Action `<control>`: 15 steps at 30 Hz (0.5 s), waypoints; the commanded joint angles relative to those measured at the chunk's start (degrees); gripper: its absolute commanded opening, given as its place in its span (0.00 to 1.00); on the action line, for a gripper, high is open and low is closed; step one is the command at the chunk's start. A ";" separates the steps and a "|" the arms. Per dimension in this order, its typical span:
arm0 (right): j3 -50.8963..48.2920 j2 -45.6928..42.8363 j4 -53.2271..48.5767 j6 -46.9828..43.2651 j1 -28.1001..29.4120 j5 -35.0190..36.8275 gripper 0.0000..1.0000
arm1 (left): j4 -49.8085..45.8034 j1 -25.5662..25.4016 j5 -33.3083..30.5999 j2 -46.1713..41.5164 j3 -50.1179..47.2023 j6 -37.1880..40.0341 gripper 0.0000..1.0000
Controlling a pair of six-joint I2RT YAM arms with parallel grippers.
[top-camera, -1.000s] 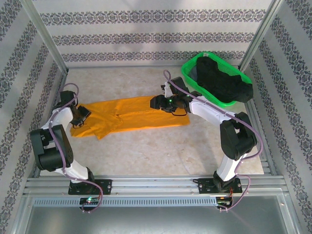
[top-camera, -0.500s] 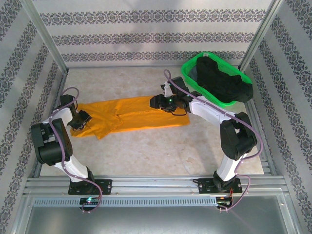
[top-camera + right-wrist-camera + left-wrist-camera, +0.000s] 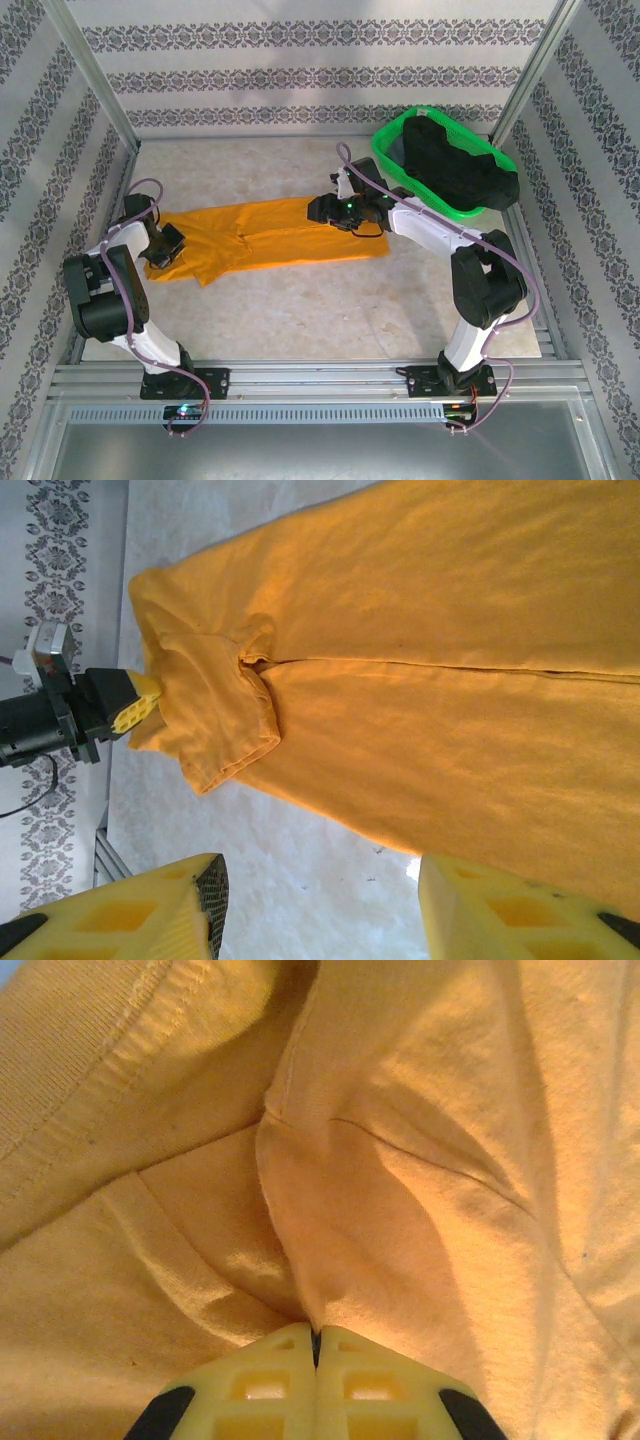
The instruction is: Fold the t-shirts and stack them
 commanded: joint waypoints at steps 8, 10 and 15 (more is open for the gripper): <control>-0.96 -1.72 0.28 -0.10 0.67 -0.24 0.54 | -5.24 -0.48 -3.52 -2.51 6.95 0.77 0.00; -1.11 -1.92 0.16 -0.29 0.58 -0.25 0.54 | -6.03 -0.43 -3.61 -1.69 8.52 1.04 0.00; -1.83 -2.71 0.09 -0.24 0.33 -0.18 0.54 | -7.93 -0.39 -5.06 1.44 12.35 2.11 0.00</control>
